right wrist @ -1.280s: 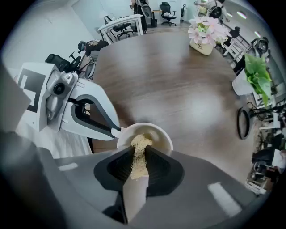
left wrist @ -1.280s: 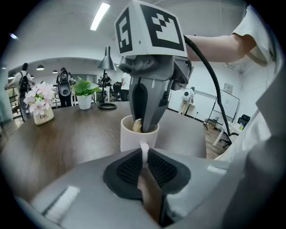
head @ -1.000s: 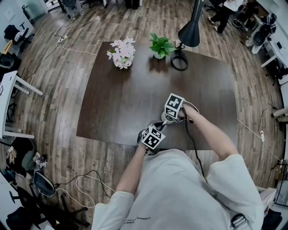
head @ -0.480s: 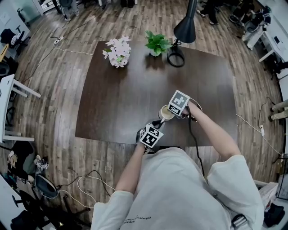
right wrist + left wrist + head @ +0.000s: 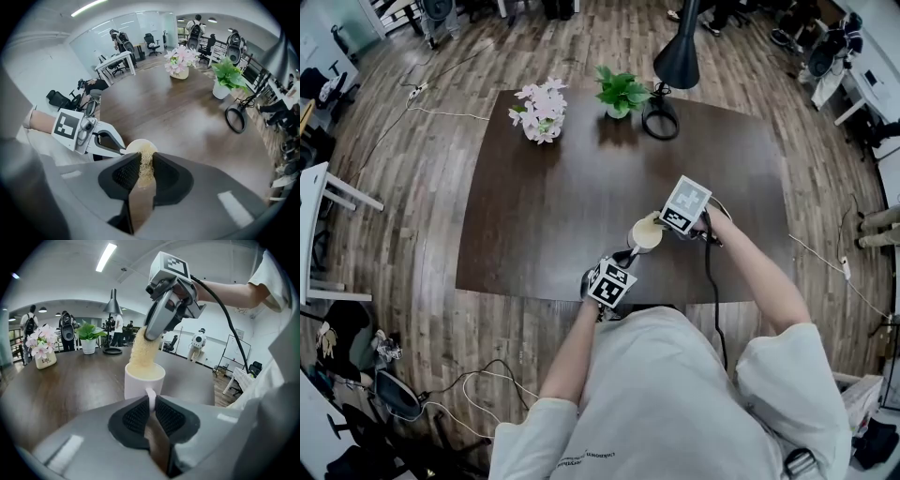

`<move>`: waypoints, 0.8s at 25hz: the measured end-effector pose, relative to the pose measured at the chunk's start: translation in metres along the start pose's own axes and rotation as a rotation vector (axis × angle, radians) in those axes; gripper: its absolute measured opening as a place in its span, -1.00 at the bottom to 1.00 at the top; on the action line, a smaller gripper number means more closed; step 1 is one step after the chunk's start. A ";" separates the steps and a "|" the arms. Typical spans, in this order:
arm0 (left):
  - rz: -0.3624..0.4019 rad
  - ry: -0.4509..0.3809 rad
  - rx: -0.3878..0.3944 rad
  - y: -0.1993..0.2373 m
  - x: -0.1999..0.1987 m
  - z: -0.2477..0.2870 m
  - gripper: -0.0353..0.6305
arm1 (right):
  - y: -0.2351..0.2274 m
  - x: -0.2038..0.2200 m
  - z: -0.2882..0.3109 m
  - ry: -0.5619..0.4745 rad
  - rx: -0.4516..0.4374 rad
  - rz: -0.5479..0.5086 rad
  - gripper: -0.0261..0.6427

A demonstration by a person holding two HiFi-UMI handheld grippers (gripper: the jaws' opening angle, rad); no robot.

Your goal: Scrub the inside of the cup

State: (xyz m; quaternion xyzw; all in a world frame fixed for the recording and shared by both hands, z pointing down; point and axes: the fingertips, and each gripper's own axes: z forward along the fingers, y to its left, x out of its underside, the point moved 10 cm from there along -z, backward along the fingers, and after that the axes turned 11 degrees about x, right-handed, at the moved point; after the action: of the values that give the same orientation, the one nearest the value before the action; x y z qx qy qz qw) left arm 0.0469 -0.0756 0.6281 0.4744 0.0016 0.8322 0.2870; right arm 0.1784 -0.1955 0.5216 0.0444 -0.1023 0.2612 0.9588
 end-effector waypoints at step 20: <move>-0.014 -0.005 -0.010 -0.005 -0.001 0.001 -0.77 | -0.009 0.023 0.028 0.008 0.076 -0.004 -0.65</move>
State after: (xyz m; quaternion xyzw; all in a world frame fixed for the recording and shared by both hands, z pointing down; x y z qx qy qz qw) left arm 0.0503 -0.0722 0.6264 0.4751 -0.0002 0.8289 0.2953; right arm 0.1978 -0.1960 0.5533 0.0799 -0.0884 0.2630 0.9574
